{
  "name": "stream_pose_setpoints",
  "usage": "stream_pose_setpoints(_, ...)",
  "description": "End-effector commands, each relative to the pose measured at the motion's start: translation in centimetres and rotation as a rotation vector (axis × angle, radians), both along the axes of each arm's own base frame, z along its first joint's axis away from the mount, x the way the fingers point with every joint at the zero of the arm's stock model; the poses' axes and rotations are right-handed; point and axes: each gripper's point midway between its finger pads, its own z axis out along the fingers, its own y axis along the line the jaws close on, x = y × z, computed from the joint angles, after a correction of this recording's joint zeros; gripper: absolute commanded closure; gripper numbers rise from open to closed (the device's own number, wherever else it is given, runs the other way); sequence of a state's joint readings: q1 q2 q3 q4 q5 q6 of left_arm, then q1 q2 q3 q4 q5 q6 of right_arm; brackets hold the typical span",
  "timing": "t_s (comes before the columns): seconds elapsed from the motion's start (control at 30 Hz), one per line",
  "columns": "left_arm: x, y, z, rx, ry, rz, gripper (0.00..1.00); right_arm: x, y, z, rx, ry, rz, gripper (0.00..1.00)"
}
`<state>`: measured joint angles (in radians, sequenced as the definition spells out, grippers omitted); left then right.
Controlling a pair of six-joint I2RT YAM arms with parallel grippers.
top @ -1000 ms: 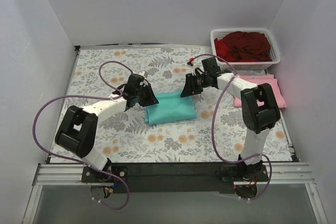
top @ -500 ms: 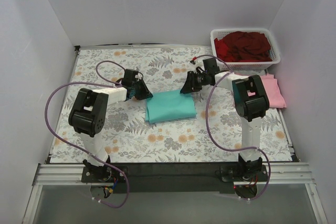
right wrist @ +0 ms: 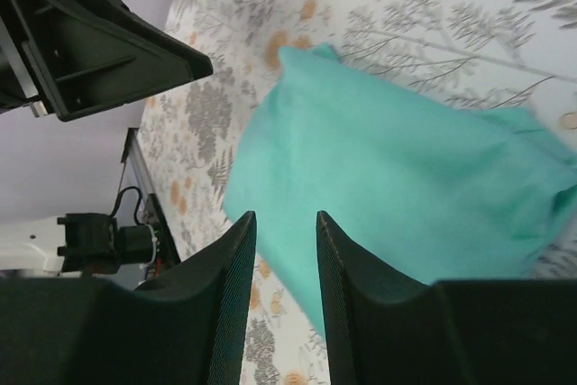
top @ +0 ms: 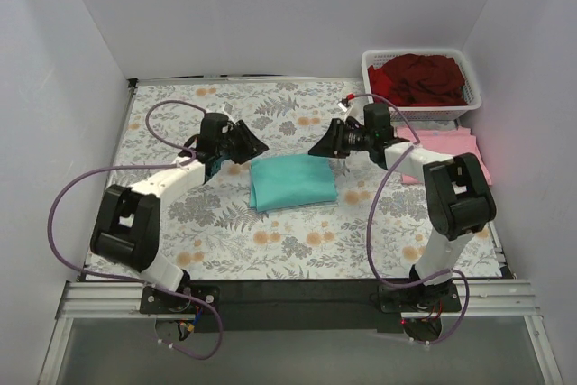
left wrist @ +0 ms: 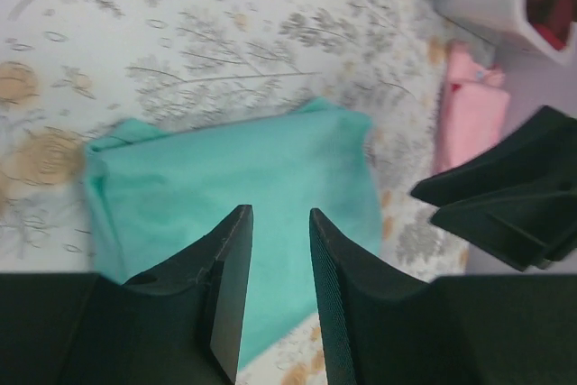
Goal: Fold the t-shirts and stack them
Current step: Fold the tshirt
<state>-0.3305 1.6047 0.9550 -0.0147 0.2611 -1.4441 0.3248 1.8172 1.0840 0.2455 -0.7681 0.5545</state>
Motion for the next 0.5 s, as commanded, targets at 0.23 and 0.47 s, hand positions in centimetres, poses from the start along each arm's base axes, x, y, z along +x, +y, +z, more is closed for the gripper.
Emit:
stream_pose_setpoints(0.23, -9.7, -6.1, 0.6, -0.232, 0.014, -0.123, 0.70, -7.9, 2.7, 0.9, 0.206, -0.008, 0.111, 0.58)
stream_pose_setpoints(0.47, -8.7, -5.8, -4.7, -0.190, 0.075, -0.101, 0.75, -7.1, 3.0, -3.6, 0.207, 0.072, 0.132, 0.58)
